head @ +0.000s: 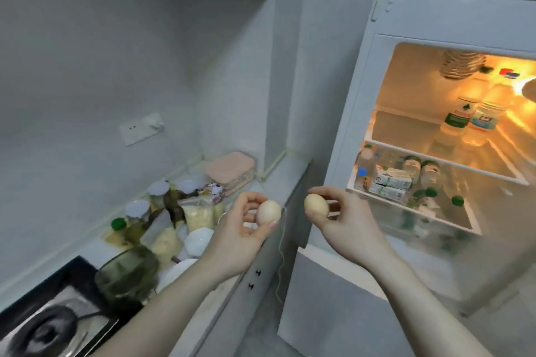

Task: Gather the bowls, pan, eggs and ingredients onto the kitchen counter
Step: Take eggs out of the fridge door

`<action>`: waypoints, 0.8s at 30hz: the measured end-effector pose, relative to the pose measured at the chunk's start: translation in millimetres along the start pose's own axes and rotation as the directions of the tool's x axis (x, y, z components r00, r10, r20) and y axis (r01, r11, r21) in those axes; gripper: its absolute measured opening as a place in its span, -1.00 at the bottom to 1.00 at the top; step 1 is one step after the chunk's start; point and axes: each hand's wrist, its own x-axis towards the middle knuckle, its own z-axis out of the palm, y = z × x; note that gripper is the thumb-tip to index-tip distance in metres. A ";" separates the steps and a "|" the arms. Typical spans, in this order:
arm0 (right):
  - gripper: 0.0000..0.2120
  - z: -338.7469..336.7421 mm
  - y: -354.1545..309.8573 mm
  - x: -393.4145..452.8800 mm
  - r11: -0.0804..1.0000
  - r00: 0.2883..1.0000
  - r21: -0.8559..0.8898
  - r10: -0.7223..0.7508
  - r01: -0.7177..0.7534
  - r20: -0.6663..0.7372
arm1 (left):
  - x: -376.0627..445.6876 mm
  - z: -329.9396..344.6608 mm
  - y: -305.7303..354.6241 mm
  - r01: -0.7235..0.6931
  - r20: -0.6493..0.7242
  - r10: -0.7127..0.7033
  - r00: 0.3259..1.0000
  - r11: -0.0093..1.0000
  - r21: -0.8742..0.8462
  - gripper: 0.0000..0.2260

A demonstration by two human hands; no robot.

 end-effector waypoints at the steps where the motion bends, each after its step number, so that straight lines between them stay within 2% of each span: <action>1: -0.75 10.2 -4.5 8.1 0.999 0.998 0.020 -0.032 0.031 0.058 | -5.8 -9.3 -3.1 0.023 -0.063 -0.023 0.998 1.000 0.005 -0.70; 5: -0.78 44.4 -20.2 20.7 0.986 0.966 0.132 -0.128 0.100 0.223 | -40.7 -37.7 -4.2 0.113 -0.252 -0.103 0.962 0.993 0.027 -0.71; 9: -0.72 88.5 -58.4 8.1 0.950 0.870 0.240 -0.284 0.199 0.403 | -107.4 -78.4 -5.3 0.187 -0.447 -0.151 0.882 0.982 0.037 -0.70; 13: -0.73 118.8 -91.2 -13.3 0.911 0.800 0.341 -0.377 0.231 0.466 | -164.2 -106.6 3.6 0.245 -0.562 -0.182 0.807 0.969 0.038 -0.73; 18: -0.72 156.2 -157.1 -88.1 0.846 0.628 0.447 -0.522 0.291 0.578 | -274.4 -150.4 11.1 0.303 -0.750 -0.172 0.639 0.952 0.039 -0.70; 24: -0.72 190.5 -207.1 -184.4 0.804 0.485 0.512 -0.592 0.301 0.644 | -394.4 -173.2 23.7 0.369 -0.835 -0.196 0.514 0.929 0.009 -0.72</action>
